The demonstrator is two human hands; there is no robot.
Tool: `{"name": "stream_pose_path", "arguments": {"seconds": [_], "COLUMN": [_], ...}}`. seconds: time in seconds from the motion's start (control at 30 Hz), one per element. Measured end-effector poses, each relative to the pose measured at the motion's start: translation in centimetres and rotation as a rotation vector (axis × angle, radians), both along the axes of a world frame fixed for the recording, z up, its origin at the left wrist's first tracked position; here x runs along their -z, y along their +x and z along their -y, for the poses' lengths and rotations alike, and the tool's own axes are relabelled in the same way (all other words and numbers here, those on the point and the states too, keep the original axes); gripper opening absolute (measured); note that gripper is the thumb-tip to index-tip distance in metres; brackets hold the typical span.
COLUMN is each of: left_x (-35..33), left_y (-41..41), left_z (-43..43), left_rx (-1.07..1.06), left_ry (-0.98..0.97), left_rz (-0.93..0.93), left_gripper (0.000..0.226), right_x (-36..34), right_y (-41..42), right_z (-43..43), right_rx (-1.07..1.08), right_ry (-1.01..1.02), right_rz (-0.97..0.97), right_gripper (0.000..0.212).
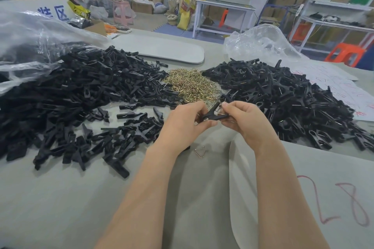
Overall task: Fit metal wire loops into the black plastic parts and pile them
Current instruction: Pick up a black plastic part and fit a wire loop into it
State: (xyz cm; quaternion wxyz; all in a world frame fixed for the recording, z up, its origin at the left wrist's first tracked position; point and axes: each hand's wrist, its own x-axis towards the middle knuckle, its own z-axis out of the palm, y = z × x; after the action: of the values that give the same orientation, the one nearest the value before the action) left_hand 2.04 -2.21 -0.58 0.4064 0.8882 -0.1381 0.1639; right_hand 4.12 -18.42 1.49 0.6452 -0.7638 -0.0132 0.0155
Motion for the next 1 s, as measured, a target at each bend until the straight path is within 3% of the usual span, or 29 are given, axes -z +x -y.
{"name": "stream_pose_path", "arguments": {"seconds": [0.5, 0.63, 0.83, 1.0], "left_x": [0.2, 0.1, -0.1, 0.0], "left_y": [0.3, 0.3, 0.2, 0.2], "left_z": [0.1, 0.2, 0.3, 0.5], "left_rx": [0.059, 0.033, 0.001, 0.038], "left_ry": [-0.124, -0.151, -0.064, 0.010], "left_rz": [-0.029, 0.038, 0.107, -0.007], "left_gripper": [0.026, 0.014, 0.019, 0.017], "right_x": [-0.5, -0.6, -0.6, -0.4], "right_y": [-0.7, -0.7, -0.6, -0.5], "right_z": [-0.6, -1.0, -0.7, -0.7], "right_rx": [0.000, 0.050, 0.032, 0.044], "right_ry": [-0.011, -0.025, 0.014, -0.055], "right_rz": [0.009, 0.033, 0.002, 0.034], "right_gripper": [0.025, 0.024, 0.024, 0.024]}}
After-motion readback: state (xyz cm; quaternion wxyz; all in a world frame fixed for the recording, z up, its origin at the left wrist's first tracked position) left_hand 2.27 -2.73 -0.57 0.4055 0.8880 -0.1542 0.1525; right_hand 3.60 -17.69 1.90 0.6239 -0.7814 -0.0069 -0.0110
